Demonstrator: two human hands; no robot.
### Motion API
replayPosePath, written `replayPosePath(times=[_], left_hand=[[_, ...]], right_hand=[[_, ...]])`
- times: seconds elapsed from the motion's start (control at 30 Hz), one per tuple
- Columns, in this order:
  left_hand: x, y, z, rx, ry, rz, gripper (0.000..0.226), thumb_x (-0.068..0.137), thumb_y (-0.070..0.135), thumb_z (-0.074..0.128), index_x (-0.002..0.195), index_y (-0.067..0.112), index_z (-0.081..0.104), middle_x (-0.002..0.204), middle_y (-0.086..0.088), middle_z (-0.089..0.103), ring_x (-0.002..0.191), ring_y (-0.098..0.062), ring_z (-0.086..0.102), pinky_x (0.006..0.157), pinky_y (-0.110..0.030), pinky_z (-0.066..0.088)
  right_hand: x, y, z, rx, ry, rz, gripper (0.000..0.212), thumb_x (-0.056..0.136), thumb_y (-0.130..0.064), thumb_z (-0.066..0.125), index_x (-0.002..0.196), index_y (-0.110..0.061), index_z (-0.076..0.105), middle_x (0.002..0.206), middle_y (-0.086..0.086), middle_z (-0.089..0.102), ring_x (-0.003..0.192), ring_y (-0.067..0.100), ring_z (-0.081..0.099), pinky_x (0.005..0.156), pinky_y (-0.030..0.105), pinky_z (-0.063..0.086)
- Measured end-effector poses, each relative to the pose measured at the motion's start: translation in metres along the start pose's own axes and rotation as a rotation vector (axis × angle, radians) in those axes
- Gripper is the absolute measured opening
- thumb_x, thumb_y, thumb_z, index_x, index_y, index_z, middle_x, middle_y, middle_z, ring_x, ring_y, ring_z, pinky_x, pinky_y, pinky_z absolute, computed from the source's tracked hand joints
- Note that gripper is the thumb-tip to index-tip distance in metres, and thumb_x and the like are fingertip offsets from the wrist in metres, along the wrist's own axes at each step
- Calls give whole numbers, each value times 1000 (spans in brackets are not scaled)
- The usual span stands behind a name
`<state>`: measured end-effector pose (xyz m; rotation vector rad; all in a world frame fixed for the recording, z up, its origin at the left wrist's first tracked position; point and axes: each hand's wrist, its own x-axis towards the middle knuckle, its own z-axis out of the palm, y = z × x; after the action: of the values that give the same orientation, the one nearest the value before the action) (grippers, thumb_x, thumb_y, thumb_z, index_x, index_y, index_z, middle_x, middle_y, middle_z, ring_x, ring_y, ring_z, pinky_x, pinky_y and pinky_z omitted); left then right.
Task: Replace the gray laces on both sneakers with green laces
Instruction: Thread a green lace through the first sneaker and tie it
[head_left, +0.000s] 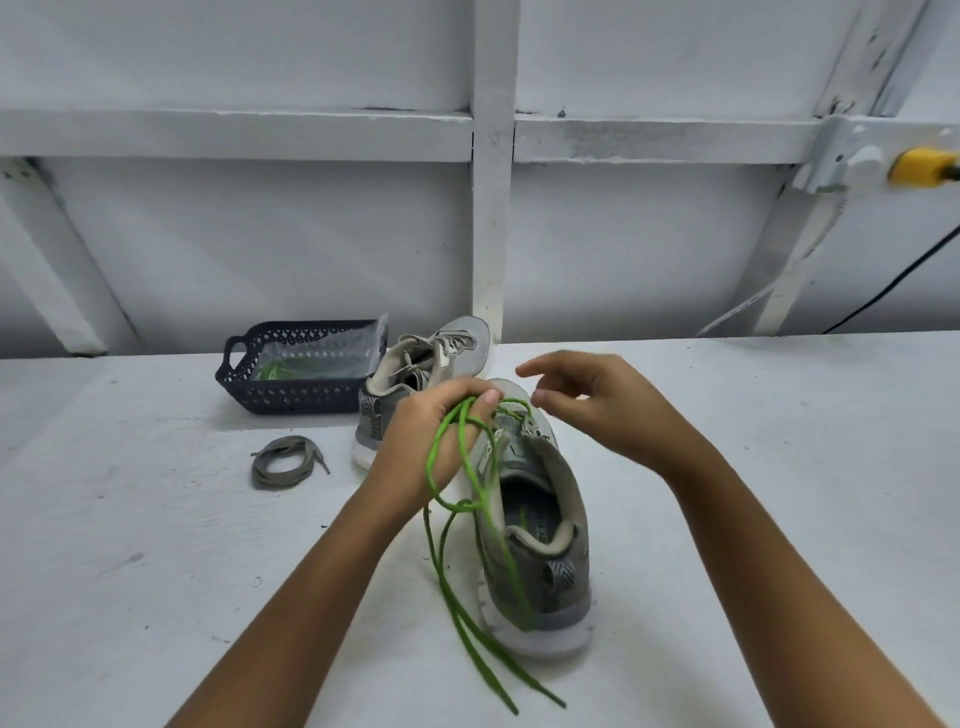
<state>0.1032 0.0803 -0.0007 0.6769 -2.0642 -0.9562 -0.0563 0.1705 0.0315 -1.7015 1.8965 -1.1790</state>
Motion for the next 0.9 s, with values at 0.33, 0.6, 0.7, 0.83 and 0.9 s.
replayPosePath(times=[0.33, 0.6, 0.7, 0.83, 0.9], left_hand=[[-26, -5, 19, 99, 8, 320, 16, 88, 23, 57, 97, 16, 68, 92, 6, 66, 88, -3, 58, 82, -11, 42], [-25, -24, 43, 103, -144, -161, 79, 71, 43, 72, 137, 12, 43, 136, -2, 48, 129, -17, 41, 92, -3, 22], [-22, -29, 42, 144, -202, -218, 68, 78, 24, 75, 137, 14, 43, 138, -6, 46, 128, -16, 38, 84, -5, 21], [-18, -30, 45, 226, -230, -238, 61, 76, 38, 69, 129, 20, 48, 127, -4, 51, 122, -20, 42, 87, -18, 31], [-19, -32, 47, 244, -221, -263, 65, 65, 49, 58, 125, 27, 49, 123, -1, 53, 119, -19, 45, 88, -23, 35]], right_hand=[[13, 18, 37, -296, -83, -17, 23, 88, -12, 59, 107, -15, 72, 81, -1, 56, 78, 12, 49, 67, 19, 36], [15, 23, 30, -99, 33, 15, 15, 87, -9, 63, 94, -15, 75, 85, -2, 71, 68, -6, 56, 69, 11, 41], [20, 24, 27, -62, 10, 39, 11, 87, -15, 65, 92, -16, 75, 80, -1, 71, 65, -3, 56, 66, 13, 42], [22, 18, 18, 31, 30, 45, 10, 87, -15, 65, 87, -20, 74, 80, 1, 73, 75, 9, 64, 71, 22, 48], [23, 15, 15, 64, 28, 27, 11, 87, -14, 65, 86, -22, 74, 82, 1, 73, 80, 14, 66, 74, 25, 49]])
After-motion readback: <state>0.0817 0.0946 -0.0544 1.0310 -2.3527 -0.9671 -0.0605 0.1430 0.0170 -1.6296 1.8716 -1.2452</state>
